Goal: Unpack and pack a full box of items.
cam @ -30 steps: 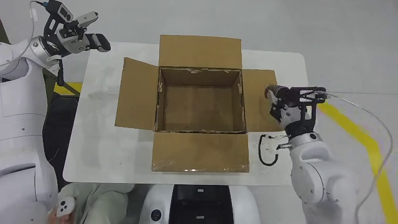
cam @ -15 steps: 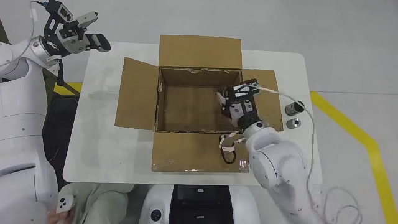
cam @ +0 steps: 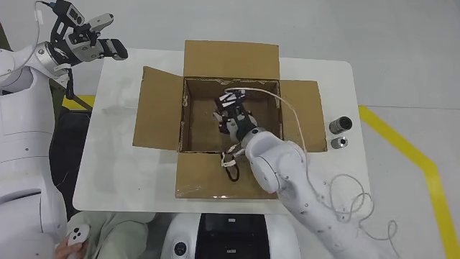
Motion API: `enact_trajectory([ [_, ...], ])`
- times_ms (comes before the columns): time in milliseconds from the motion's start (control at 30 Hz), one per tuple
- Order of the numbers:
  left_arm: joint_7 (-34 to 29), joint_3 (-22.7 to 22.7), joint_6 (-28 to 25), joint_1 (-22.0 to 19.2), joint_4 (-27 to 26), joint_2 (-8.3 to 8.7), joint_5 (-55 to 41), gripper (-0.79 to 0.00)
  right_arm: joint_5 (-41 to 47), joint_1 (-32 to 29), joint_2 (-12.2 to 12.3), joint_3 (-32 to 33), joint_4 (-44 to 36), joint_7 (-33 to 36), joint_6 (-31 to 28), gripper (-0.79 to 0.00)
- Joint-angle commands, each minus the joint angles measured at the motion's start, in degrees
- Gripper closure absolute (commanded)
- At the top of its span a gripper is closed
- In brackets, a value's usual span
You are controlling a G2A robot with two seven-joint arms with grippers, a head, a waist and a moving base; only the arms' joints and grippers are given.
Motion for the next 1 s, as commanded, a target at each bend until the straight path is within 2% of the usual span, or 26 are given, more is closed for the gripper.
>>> enact_trajectory([
  [0,0.0,0.0,0.0,0.0,0.0,0.00,0.0,-0.785,0.9,1.5,-0.6,-0.9,2.1,-0.1,0.1,0.000],
  [367,0.0,0.0,0.0,0.0,0.0,0.00,0.0,-0.785,6.1,8.6,-3.8,-4.6,13.4,0.2,0.7,0.000],
  [800,0.0,0.0,0.0,0.0,0.0,0.00,0.0,-0.785,6.8,12.3,-6.7,-8.1,22.7,0.0,1.6,0.000],
  [833,0.0,0.0,0.0,0.0,0.0,0.00,0.0,-0.785,6.8,12.4,-6.9,-8.2,23.1,0.0,1.7,-0.055],
  [867,0.0,0.0,0.0,0.0,0.0,0.00,0.0,-0.785,6.8,12.5,-7.1,-8.3,23.5,0.0,1.8,-0.194],
  [900,0.0,0.0,0.0,0.0,0.0,0.00,0.0,-0.785,6.7,12.6,-7.2,-8.4,23.9,0.0,1.9,-0.268],
  [967,0.0,0.0,0.0,0.0,0.0,0.00,0.0,-0.785,6.4,12.8,-7.5,-8.6,24.4,0.0,1.9,-0.323],
])
